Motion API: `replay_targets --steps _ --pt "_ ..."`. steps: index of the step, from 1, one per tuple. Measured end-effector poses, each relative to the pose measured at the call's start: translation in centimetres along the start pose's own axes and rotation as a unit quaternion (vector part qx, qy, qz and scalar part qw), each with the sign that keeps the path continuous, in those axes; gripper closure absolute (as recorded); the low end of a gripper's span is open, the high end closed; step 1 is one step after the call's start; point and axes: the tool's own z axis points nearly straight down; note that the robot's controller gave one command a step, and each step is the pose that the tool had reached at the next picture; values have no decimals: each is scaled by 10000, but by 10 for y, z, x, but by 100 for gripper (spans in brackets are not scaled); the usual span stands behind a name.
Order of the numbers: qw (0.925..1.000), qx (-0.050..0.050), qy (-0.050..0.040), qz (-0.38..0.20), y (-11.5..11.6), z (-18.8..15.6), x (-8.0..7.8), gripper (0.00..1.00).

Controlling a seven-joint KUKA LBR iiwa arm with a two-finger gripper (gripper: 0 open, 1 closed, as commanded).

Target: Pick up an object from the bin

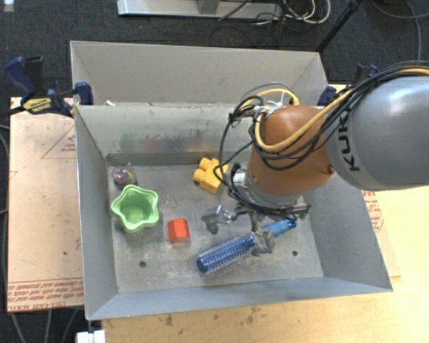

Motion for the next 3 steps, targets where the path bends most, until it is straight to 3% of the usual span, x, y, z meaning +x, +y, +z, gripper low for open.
replay_targets --steps 1,2,3 --pt "9879 -17 14 -1551 5 35 5 0" --pt "9882 -24 8 -1533 5 35 5 0" --pt "9883 -17 -3 -1525 5 35 4 100"
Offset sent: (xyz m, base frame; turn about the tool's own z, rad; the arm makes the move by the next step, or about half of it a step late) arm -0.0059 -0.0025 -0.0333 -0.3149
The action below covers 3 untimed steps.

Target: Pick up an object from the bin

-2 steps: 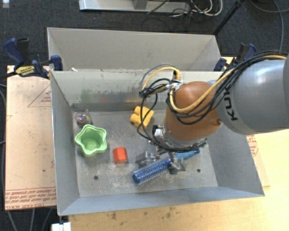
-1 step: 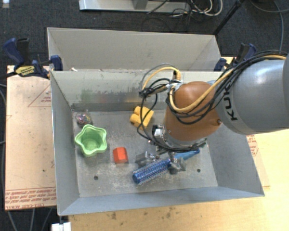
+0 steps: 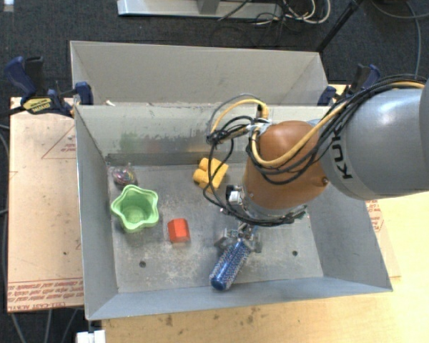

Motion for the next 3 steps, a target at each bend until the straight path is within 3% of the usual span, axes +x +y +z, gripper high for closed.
replay_targets --steps 1,2,3 --pt "10000 14 8 20 0 -27 -1 100" --pt "10000 3 6 32 1 -26 -2 100" --pt "10000 44 -3 55 -1 -105 -4 100"
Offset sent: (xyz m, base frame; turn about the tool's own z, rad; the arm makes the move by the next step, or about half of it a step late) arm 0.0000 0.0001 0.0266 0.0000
